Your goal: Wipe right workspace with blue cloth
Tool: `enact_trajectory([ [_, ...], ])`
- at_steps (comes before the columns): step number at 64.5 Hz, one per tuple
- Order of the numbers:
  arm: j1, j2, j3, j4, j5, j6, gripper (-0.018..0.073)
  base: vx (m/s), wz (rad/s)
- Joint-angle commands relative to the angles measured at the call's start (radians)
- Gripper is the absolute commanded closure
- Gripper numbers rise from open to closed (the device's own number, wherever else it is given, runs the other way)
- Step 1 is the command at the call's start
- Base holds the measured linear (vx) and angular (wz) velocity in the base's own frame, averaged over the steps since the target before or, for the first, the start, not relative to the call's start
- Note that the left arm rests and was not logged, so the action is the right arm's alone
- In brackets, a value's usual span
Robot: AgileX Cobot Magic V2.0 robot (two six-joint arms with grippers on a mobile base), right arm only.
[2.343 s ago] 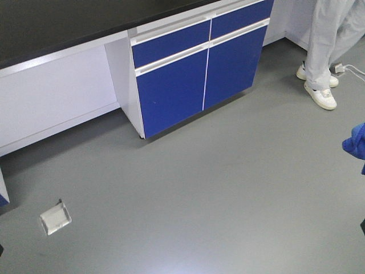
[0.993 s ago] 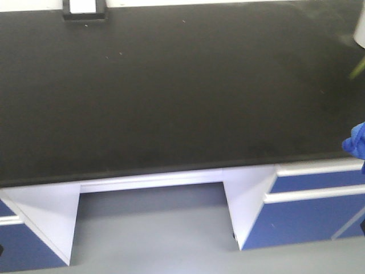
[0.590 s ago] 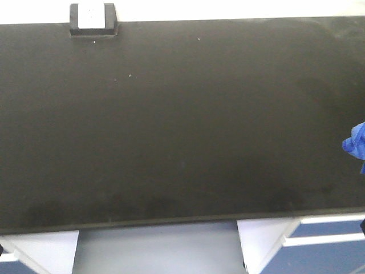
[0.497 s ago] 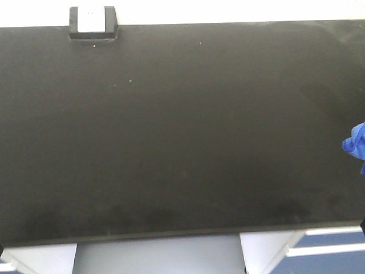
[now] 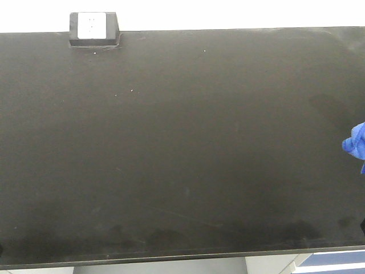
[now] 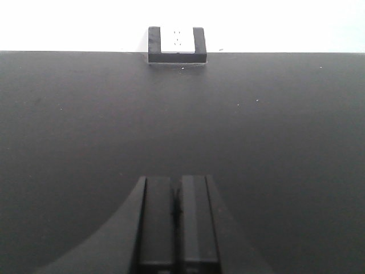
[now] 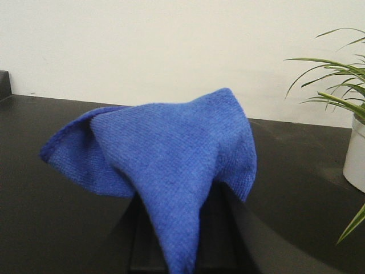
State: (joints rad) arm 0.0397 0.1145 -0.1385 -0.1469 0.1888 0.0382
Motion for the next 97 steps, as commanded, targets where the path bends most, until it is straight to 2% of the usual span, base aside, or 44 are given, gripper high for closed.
enact_trajectory([
  [1, 0.001, 0.017, -0.029, -0.003, -0.084, -0.004, 0.0559, 0.02, 0.00],
  [37, 0.001, 0.017, -0.029, 0.004, -0.099, 0.000, 0.0559, 0.00, 0.00],
  [49, 0.001, 0.022, -0.037, 0.126, -0.170, 0.036, 0.0559, 0.00, 0.00],
  [55, 0.001, 0.078, -0.082, 0.147, -0.093, 0.043, 0.0559, 0.00, 0.00],
  [68, 0.001, 0.461, -0.277, 0.114, 0.113, 0.042, 0.0559, 0.00, 0.00],
  [80, 0.001, 0.875, -0.469, 0.061, 0.136, 0.040, 0.0559, 0.00, 0.00],
  [97, 0.001, 1.387, -0.714, 0.068, 0.144, -0.013, 0.0559, 0.00, 0.00],
])
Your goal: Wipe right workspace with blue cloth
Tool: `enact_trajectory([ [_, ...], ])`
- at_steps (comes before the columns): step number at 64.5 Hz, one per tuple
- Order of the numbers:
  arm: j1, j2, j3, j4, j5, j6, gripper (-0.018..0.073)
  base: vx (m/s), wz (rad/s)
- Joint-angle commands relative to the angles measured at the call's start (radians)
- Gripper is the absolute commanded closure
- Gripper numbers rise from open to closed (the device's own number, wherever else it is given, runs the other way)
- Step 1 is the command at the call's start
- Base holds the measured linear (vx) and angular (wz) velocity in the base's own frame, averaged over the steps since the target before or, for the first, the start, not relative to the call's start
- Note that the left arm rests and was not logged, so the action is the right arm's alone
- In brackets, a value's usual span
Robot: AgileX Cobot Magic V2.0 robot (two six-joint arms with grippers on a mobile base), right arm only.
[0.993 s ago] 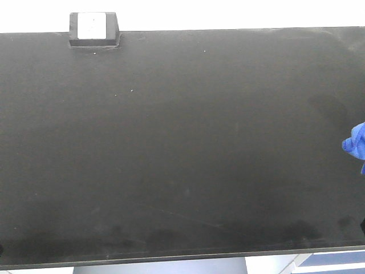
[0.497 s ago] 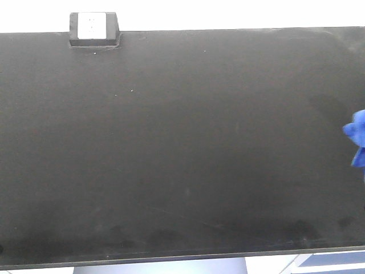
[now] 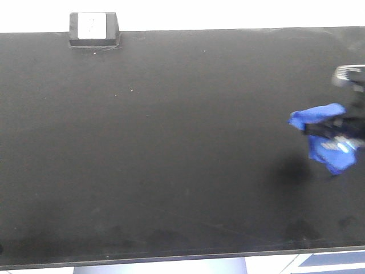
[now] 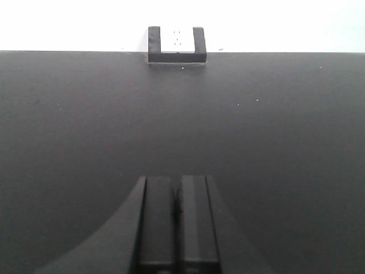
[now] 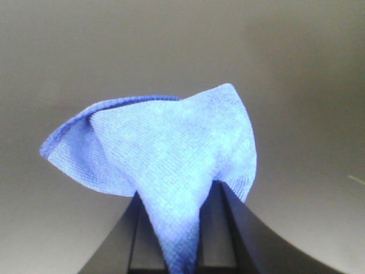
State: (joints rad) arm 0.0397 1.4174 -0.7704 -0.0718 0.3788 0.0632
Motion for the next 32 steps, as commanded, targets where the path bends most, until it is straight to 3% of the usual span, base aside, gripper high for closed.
enact_trajectory([
  [1, 0.001, 0.116, -0.091, -0.006, -0.045, -0.043, 0.0559, 0.00, 0.00],
  [14, 0.033, 0.290, -0.171, 0.050, -0.020, -0.119, 0.0559, 0.00, 0.00],
  [24, 0.254, 0.293, -0.191, 0.187, -0.057, -0.313, 0.0559, 0.00, 0.00],
  [32, 0.375, 0.294, -0.198, 0.237, -0.101, -0.344, 0.0559, 0.00, 0.00],
])
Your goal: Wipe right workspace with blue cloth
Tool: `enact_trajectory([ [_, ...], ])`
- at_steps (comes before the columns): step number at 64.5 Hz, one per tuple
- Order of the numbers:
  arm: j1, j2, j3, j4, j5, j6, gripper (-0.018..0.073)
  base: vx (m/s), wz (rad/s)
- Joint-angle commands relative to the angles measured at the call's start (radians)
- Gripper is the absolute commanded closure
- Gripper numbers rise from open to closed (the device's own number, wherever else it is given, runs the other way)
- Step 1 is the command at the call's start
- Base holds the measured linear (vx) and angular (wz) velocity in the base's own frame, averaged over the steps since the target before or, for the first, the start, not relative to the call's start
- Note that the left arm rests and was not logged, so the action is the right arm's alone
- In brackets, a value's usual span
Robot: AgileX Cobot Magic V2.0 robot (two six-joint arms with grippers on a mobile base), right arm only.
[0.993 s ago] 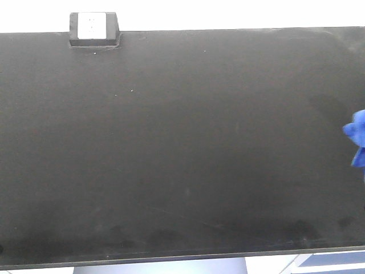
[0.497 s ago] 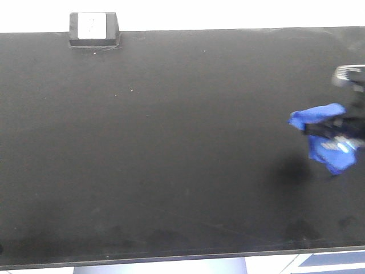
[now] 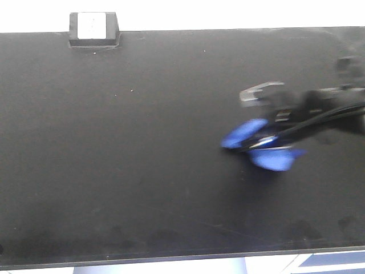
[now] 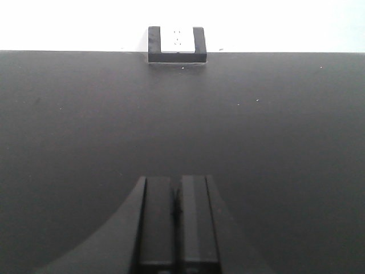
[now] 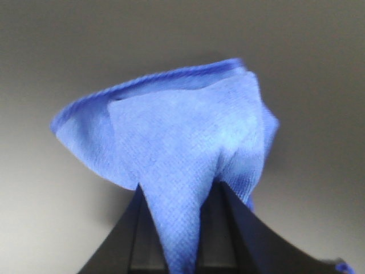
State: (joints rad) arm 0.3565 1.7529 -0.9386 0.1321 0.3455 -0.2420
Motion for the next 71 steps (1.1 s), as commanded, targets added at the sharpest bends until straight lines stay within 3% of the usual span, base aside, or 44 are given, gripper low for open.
enact_trajectory([
  [1, 0.062, -0.041, -0.029, 0.031, -0.075, -0.039, 0.0559, 0.00, 0.00],
  [7, 0.032, -0.041, -0.027, 0.005, -0.072, -0.034, 0.0559, 0.00, 0.00],
  [8, -0.143, -0.041, -0.027, -0.041, -0.010, -0.011, 0.0559, 0.00, 0.00],
  [15, -0.325, -0.041, -0.027, -0.084, 0.051, -0.009, 0.0559, 0.00, 0.00],
  [22, -0.471, -0.041, -0.027, -0.055, 0.048, 0.010, 0.0559, 0.00, 0.00],
  [27, -0.503, -0.041, -0.027, -0.006, 0.049, 0.008, 0.0559, 0.00, 0.00],
  [34, -0.434, -0.041, -0.027, 0.101, 0.064, -0.074, 0.0559, 0.00, 0.00],
  [44, -0.143, -0.041, -0.027, 0.234, 0.057, -0.220, 0.0559, 0.00, 0.00],
  [50, 0.023, -0.041, -0.027, 0.264, 0.003, -0.220, 0.0559, 0.00, 0.00],
  [54, 0.082, -0.041, -0.027, 0.264, -0.040, -0.205, 0.0559, 0.00, 0.00],
  [62, 0.062, -0.041, -0.027, 0.250, -0.045, -0.170, 0.0559, 0.00, 0.00],
  [71, -0.129, -0.041, -0.027, 0.179, 0.021, -0.168, 0.0559, 0.00, 0.00],
])
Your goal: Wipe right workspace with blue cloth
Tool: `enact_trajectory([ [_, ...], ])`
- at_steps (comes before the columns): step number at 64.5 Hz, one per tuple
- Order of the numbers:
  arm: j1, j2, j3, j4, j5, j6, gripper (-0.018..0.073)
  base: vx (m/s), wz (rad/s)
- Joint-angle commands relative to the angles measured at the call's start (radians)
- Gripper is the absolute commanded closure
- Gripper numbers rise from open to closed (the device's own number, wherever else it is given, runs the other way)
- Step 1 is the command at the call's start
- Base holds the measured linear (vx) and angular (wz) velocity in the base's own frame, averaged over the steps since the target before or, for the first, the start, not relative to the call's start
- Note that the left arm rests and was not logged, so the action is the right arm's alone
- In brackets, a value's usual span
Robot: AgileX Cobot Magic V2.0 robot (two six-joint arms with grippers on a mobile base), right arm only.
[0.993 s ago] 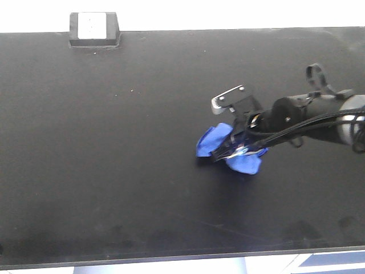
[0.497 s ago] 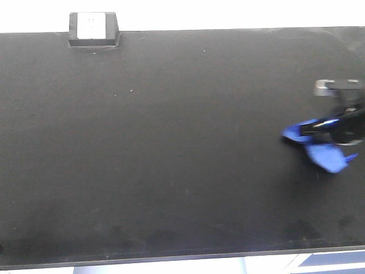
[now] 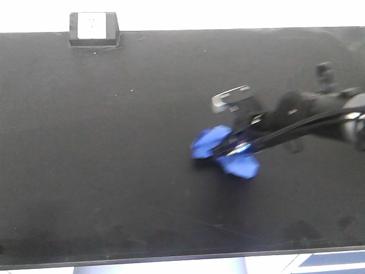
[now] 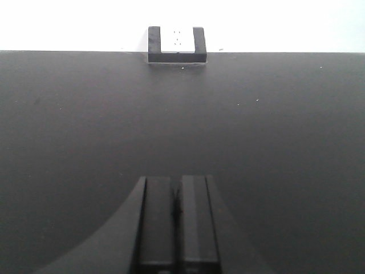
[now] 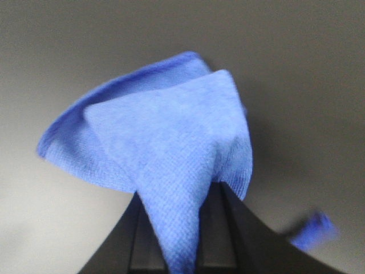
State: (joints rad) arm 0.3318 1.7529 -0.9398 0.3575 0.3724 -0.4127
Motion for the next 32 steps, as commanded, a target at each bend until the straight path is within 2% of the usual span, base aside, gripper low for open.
enact_trajectory([
  [1, -0.127, -0.041, -0.026, -0.052, 0.001, 0.002, 0.0559, 0.00, 0.00],
  [8, -0.304, -0.041, -0.026, -0.062, 0.048, 0.005, 0.0559, 0.00, 0.00],
  [15, -0.423, -0.041, -0.026, -0.023, 0.082, 0.013, 0.0556, 0.00, 0.00],
  [20, -0.459, -0.041, -0.026, 0.018, 0.083, 0.004, 0.0545, 0.00, 0.00],
  [32, -0.455, -0.048, -0.027, 0.079, 0.086, -0.052, 0.0484, 0.00, 0.00],
])
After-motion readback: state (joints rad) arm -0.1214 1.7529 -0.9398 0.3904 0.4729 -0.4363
